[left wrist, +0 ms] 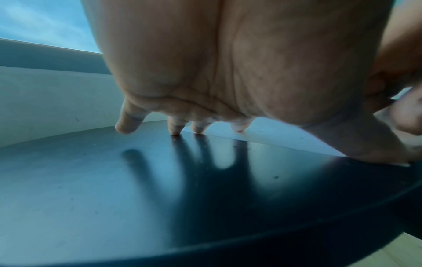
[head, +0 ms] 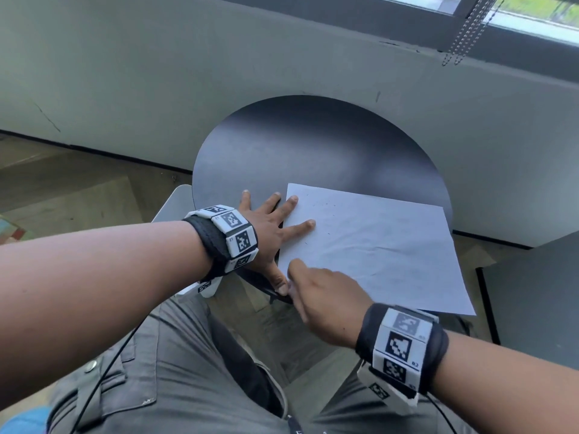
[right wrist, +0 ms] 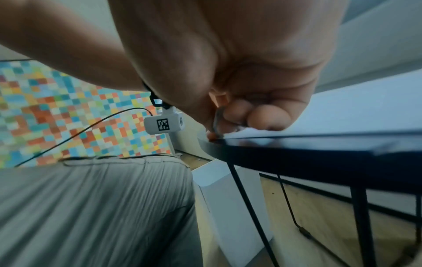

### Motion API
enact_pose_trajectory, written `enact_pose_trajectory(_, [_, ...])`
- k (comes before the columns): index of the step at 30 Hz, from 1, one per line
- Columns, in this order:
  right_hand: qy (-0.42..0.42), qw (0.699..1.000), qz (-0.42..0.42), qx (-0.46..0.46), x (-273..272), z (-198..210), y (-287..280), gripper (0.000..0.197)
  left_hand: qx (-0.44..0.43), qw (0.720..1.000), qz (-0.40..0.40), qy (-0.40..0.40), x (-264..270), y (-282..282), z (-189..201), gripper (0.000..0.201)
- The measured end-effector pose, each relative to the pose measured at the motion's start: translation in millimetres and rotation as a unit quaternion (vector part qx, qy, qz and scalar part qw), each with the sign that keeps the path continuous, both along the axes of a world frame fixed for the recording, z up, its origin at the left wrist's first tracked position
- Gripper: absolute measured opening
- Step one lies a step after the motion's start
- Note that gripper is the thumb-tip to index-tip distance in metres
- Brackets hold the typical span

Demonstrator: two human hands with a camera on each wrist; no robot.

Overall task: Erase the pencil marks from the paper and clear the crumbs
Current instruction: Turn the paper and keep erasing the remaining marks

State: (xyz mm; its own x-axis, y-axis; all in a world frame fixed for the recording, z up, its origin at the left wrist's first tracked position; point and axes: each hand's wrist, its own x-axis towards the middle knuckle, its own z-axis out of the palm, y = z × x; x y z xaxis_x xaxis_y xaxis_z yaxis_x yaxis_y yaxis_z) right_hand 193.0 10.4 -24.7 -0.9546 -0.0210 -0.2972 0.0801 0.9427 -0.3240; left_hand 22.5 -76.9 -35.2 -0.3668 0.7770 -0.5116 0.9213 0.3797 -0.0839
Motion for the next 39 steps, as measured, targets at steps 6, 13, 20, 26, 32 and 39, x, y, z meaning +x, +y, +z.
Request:
enact_pose_trajectory(6, [0.045,0.995,-0.078,0.043,-26,-1,24,0.029,0.0,1.0,0.001,-0.007,0,0,2,0.136])
enact_pose_trajectory(13, [0.001,0.998,-0.038,0.041,-18,-1,15,0.014,0.004,1.0,0.0,-0.004,0,-1,0,0.14])
enact_pose_trajectory(20, [0.001,0.995,-0.065,0.069,-51,3,33,0.027,0.022,1.0,0.018,-0.014,-3,-6,-2,0.15])
enact_pose_trajectory(26, [-0.004,0.997,-0.053,0.063,-65,-1,34,0.035,0.027,0.999,0.014,-0.027,-5,-6,-4,0.153])
enact_pose_trajectory(32, [-0.011,0.991,-0.128,0.04,-82,-4,69,0.022,0.015,0.999,0.021,-0.027,-5,-8,-2,0.151])
enact_pose_trajectory(39, [-0.004,0.967,-0.253,-0.033,-73,9,147,0.018,0.005,0.997,0.075,-0.018,-24,-42,14,0.135])
